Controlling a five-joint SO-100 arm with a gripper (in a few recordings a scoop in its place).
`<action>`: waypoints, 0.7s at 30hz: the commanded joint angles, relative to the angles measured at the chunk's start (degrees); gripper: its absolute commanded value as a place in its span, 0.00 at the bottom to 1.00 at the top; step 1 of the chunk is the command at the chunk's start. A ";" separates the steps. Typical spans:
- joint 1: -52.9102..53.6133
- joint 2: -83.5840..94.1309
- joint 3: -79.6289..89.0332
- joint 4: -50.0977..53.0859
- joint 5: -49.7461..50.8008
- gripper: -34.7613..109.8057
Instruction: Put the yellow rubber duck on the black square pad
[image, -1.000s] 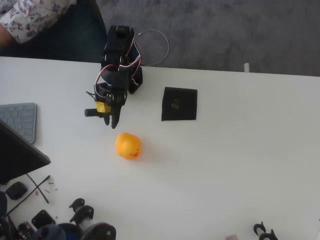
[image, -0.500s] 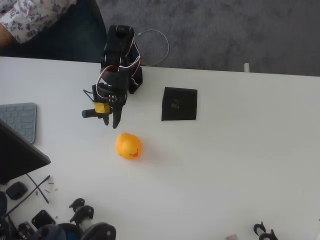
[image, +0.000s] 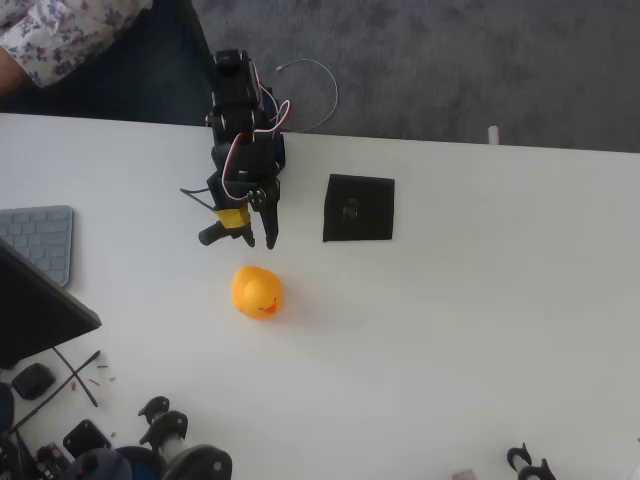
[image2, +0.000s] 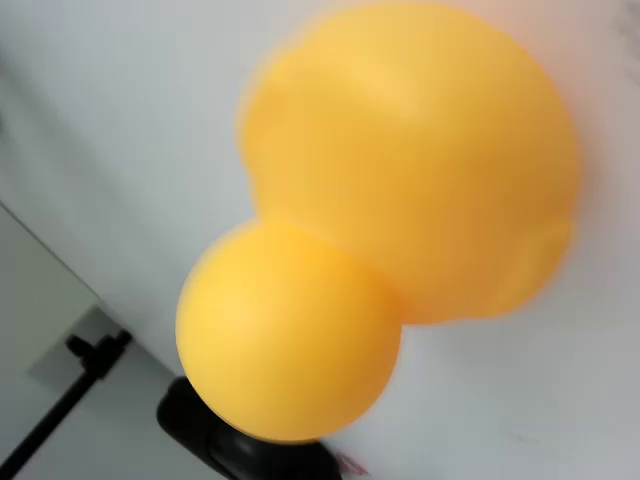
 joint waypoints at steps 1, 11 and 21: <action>-1.32 0.18 -1.32 0.97 -2.29 0.33; -1.05 0.18 -1.76 1.58 -16.96 0.33; 2.02 0.97 -2.02 0.62 -32.17 0.33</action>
